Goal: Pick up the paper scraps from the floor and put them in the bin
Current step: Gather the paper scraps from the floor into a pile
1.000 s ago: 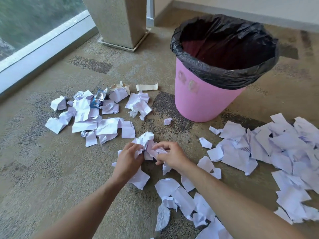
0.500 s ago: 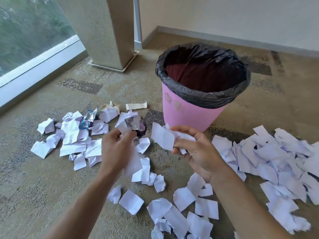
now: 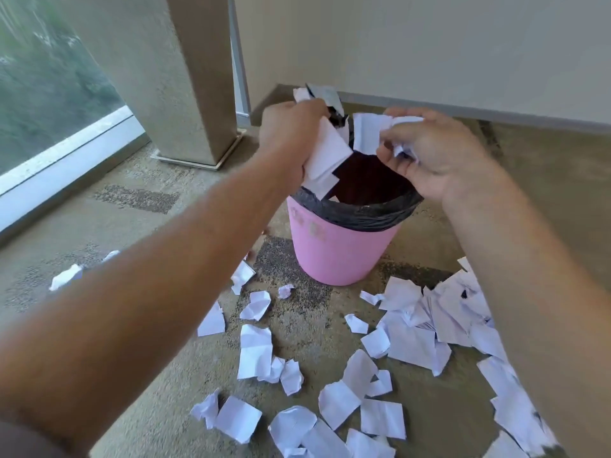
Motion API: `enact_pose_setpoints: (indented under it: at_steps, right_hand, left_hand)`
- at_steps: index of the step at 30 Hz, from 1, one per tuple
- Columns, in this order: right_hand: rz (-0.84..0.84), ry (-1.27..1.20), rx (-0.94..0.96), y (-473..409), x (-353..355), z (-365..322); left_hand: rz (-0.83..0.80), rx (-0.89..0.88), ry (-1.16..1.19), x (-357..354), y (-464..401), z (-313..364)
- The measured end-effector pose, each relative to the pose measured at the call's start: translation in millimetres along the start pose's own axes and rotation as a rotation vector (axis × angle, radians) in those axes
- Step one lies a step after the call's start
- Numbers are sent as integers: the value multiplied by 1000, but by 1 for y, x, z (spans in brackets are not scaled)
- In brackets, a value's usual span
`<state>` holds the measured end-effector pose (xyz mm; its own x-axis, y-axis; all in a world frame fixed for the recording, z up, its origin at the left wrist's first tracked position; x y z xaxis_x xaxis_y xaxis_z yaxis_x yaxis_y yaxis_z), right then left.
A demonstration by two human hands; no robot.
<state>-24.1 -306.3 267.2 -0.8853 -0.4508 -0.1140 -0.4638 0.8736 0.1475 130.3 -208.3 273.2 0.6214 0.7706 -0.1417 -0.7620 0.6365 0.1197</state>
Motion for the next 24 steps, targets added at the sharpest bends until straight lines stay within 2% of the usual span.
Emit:
enact_pose_setpoints:
  at_steps: [4,7,10,14,16,19,24]
  right_hand:
    - [-14,158,-140,-23,-4,11]
    - [-49,227,-142,-22,-2,20]
    - [0,219,-18,-17,0,24]
    - [26,187,303,19,-12,20]
    - [-56,179,418,44,-26,30]
    - [-242,289,425,67,-57,75]
    - [-484,841,328,80,-89,192]
  left_hand:
    - [-77,86,-113,-20,-20,-9]
    - [-115,56,-211,-16,-20,-13]
    - [-104,-101,-235,2,-15,-11]
    - [-51,-304,-195,42,0,-24]
    - [-20,-402,-210,65,15,-36]
    - [41,-465,-345,103,34,-72]
    - [38,-381,-654,174,60,-158]
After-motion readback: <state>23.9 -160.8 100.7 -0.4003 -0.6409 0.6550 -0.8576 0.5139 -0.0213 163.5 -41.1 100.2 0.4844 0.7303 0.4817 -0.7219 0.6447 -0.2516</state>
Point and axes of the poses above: each hand's wrist, its own y-axis away from the middle knuckle, its own x-axis out of the back of the hand, z = x × y, the point moved 7 cm from there along -y, towards the middle knuckle, and after that the axes turned 5 degrees about y, right-handed, at the moved point
